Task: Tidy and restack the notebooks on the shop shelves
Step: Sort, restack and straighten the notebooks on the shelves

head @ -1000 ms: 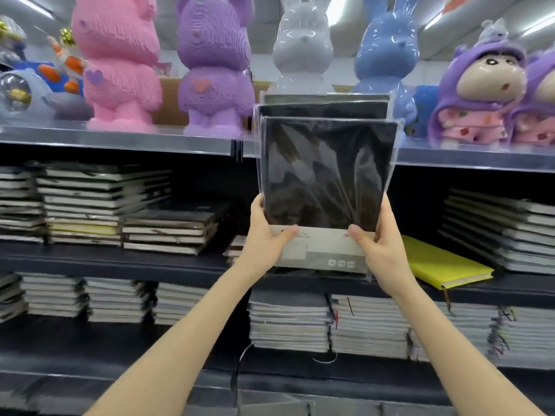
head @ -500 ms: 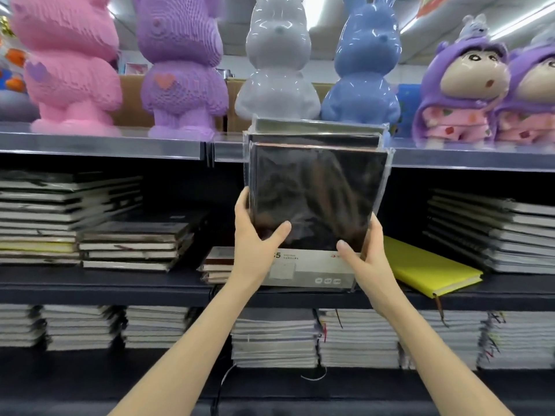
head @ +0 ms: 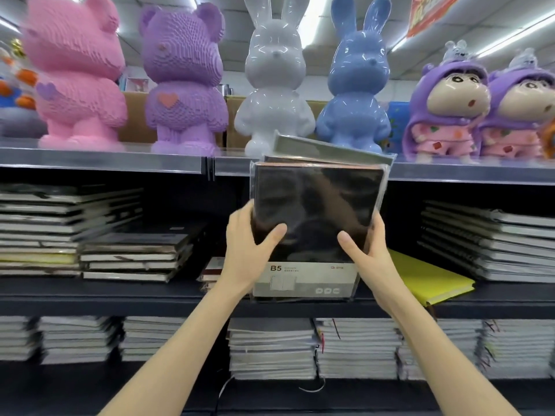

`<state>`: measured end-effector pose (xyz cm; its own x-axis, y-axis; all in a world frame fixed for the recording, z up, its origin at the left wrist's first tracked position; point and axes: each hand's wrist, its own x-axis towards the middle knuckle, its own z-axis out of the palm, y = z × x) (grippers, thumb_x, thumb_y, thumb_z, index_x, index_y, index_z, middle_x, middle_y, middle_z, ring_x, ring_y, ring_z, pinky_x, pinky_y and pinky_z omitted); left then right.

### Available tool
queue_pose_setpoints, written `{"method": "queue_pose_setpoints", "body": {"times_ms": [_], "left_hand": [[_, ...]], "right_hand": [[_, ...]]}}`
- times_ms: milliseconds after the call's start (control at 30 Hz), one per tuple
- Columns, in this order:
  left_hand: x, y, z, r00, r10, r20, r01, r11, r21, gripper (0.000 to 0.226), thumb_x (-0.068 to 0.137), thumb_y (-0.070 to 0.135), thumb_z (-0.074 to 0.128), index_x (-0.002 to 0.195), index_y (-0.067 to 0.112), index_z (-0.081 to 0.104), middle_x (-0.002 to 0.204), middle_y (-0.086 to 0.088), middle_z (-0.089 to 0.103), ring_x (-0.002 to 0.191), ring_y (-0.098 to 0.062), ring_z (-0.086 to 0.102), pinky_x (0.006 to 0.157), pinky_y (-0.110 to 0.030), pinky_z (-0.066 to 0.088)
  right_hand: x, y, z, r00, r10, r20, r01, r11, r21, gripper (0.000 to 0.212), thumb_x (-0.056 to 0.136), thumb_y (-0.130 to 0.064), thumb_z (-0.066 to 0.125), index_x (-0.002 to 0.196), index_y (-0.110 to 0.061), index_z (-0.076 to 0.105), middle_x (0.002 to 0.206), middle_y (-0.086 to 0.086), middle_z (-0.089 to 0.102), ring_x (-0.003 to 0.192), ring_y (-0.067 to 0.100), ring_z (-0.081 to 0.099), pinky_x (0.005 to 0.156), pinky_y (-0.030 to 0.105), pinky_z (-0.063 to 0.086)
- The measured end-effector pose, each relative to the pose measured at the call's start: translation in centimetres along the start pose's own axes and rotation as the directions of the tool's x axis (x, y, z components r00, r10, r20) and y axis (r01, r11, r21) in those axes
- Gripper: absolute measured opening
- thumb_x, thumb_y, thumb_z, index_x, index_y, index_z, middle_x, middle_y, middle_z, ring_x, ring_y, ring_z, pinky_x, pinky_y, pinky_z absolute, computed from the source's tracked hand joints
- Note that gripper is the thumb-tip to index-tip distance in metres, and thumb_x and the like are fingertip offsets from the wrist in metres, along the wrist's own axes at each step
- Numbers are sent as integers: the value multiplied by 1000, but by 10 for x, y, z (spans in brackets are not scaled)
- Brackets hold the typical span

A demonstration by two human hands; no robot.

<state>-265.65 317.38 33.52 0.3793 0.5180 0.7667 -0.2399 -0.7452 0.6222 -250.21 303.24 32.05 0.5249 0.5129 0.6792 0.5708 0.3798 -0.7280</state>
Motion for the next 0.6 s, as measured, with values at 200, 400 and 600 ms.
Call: {"method": "queue_pose_setpoints", "body": {"times_ms": [200,400,600], "left_hand": [[6,22,3,990,1,141,33,971,-238,79,87,23,66,139,47,12,146,10,36,131,-3,38,105,-16,35],[-2,22,2,995,-18,99,34,987,-160,81,88,25,64,147,37,10,144,10,39,129,-2,40,98,-5,35],[-22,39,-7,998,6,55,6,975,-224,73,90,10,60,142,32,15,143,2,39,125,-2,43,92,-3,37]], "right_hand": [[9,-12,-5,998,64,-28,-64,998,-11,54,88,-35,62,133,-25,33,116,-16,53,107,-6,51,76,9,45],[-2,-12,3,995,26,-97,-20,998,56,65,79,-43,64,132,-20,34,120,-8,54,110,1,54,91,23,46],[-31,-30,17,976,-37,-215,58,994,92,54,85,-30,64,131,-16,37,114,-10,55,102,-6,55,85,12,45]]}}
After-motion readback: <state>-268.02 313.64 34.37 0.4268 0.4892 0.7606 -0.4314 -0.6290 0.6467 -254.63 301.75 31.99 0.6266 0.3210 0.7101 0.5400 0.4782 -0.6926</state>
